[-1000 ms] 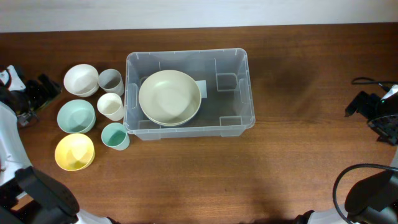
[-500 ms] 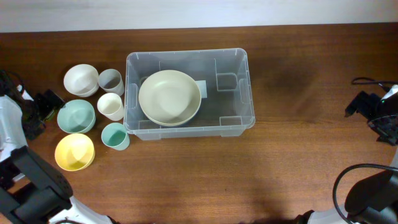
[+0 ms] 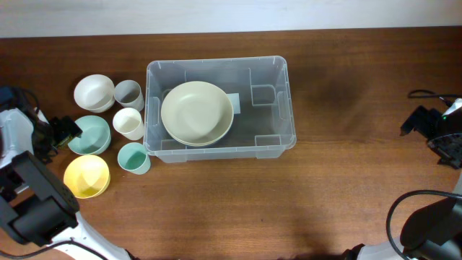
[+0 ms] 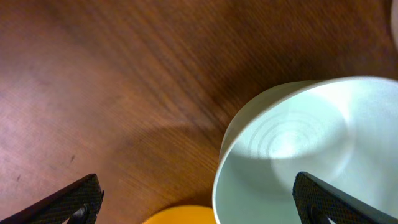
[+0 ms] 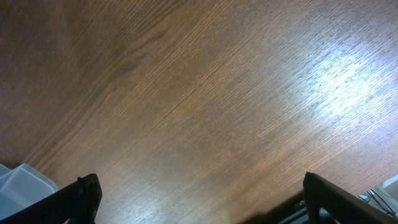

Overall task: Pack container
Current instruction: 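Move the left gripper to the mint-green bowl at left, then grasp the mint-green bowl rim with the left gripper and lift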

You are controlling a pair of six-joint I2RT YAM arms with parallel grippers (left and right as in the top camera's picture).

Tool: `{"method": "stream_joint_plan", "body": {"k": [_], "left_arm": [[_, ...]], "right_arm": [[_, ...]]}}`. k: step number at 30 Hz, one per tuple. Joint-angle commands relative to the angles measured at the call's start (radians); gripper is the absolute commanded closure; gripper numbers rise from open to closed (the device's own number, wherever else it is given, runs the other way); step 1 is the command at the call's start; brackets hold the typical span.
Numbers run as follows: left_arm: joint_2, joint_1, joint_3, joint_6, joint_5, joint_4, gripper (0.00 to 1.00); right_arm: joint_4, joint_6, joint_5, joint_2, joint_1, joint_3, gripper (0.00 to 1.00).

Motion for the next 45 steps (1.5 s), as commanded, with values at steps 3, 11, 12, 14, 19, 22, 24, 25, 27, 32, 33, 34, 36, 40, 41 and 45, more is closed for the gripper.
{"method": "stream_joint_plan", "body": {"k": [3, 11, 12, 14, 19, 22, 24, 25, 27, 32, 33, 34, 36, 40, 41, 45], "left_arm": [[0.013, -0.007, 0.008, 0.146, -0.006, 0.042, 0.01], [0.014, -0.011, 0.001, 0.227, -0.006, 0.061, 0.07], [0.014, -0.012, 0.001, 0.229, -0.006, 0.061, 0.07], [0.014, -0.017, 0.001, 0.24, -0.006, 0.061, 0.07], [0.028, -0.038, 0.001, 0.28, -0.004, 0.066, 0.07], [0.055, -0.053, 0.001, 0.283, -0.007, 0.07, 0.07], [0.08, -0.059, 0.001, 0.283, -0.008, 0.071, 0.07], [0.093, -0.059, 0.001, 0.282, -0.007, 0.071, 0.06], [0.115, -0.059, 0.001, 0.282, -0.008, 0.069, 0.06], [0.145, -0.058, 0.001, 0.283, -0.027, 0.063, 0.06], [0.145, -0.058, 0.001, 0.283, -0.031, 0.063, 0.06], [0.145, -0.058, 0.001, 0.283, -0.038, 0.063, 0.06], [0.145, -0.058, 0.001, 0.283, -0.052, 0.063, 0.06], [0.144, -0.058, 0.007, 0.283, -0.053, 0.075, 0.18], [0.144, -0.058, 0.012, 0.283, -0.053, 0.074, 0.22], [0.144, -0.056, 0.034, 0.283, -0.053, 0.069, 0.44]], "right_arm": [[0.0, -0.007, 0.002, -0.013, -0.002, -0.001, 0.01], [0.0, -0.007, 0.002, -0.013, -0.002, -0.001, 0.01], [0.0, -0.006, 0.002, -0.013, -0.002, -0.001, 0.01], [0.0, -0.007, 0.002, -0.013, -0.002, -0.001, 0.01], [0.0, -0.007, 0.002, -0.013, -0.002, -0.001, 0.01], [0.0, -0.006, 0.002, -0.013, -0.002, -0.001, 0.01], [0.0, -0.006, 0.002, -0.013, -0.002, -0.001, 0.01], [0.0, -0.007, 0.002, -0.013, -0.002, -0.001, 0.01], [0.0, -0.006, 0.002, -0.013, -0.002, -0.001, 0.01], [0.0, -0.007, 0.002, -0.013, -0.002, -0.001, 0.01], [0.0, -0.006, 0.002, -0.013, -0.002, -0.001, 0.01], [0.0, -0.006, 0.002, -0.013, -0.002, -0.001, 0.01], [0.0, -0.007, 0.002, -0.013, -0.002, -0.001, 0.01], [0.0, -0.006, 0.002, -0.013, -0.002, -0.001, 0.01], [-0.001, -0.006, 0.002, -0.013, -0.002, -0.001, 0.01], [0.0, -0.007, 0.002, -0.013, -0.002, -0.001, 0.01]]}}
